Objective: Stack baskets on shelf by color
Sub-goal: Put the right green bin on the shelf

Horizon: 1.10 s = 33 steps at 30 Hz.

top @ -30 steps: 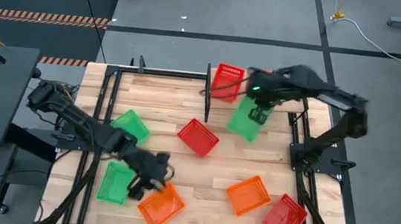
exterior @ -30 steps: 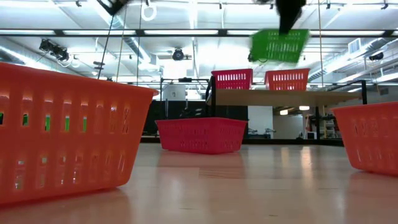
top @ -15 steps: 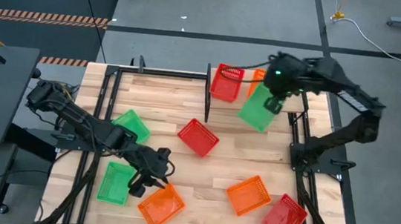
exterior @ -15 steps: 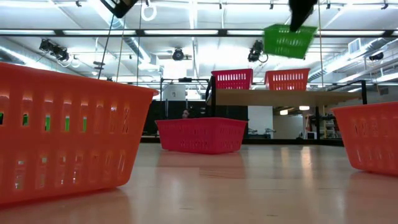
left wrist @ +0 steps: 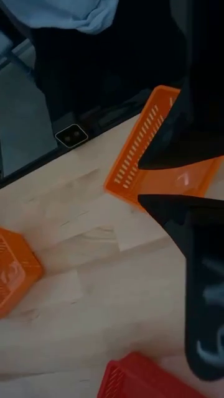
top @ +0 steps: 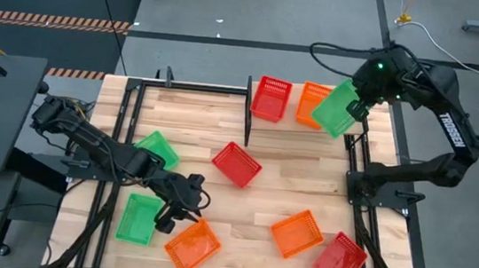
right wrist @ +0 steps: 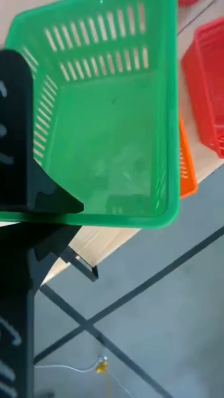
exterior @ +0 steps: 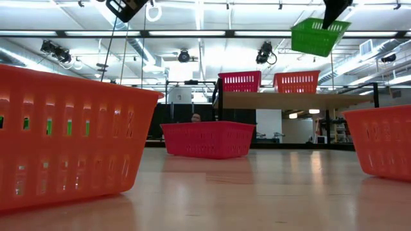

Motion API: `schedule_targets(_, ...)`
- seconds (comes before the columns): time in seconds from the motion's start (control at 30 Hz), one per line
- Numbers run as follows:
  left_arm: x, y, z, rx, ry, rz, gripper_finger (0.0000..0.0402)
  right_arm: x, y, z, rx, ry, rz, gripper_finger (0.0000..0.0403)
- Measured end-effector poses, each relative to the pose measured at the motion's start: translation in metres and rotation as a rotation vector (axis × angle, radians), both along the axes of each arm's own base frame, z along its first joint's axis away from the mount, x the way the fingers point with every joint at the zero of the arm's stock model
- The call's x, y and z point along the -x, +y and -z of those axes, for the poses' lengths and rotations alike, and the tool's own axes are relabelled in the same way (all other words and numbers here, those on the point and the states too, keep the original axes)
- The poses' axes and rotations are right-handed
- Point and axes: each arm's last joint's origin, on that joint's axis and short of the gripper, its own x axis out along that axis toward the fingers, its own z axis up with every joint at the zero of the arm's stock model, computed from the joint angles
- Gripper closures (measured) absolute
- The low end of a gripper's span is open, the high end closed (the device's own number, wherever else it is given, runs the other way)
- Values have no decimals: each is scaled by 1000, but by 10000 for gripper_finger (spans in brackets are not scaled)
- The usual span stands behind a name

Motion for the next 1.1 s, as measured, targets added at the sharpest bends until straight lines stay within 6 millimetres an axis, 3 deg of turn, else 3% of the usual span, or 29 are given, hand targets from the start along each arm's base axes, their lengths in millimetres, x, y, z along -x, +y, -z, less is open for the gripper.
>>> schedule_targets(0.47,-3,10,1,-27,8,-26,342,25,-20,0,50,139,43,388)
schedule_targets(0.7,-8,21,1,-31,-4,-64,351,32,-15,13,58,266,-20,388)
schedule_targets(1.1,-16,36,-3,-33,-50,-107,352,25,-19,53,-38,381,-55,388)
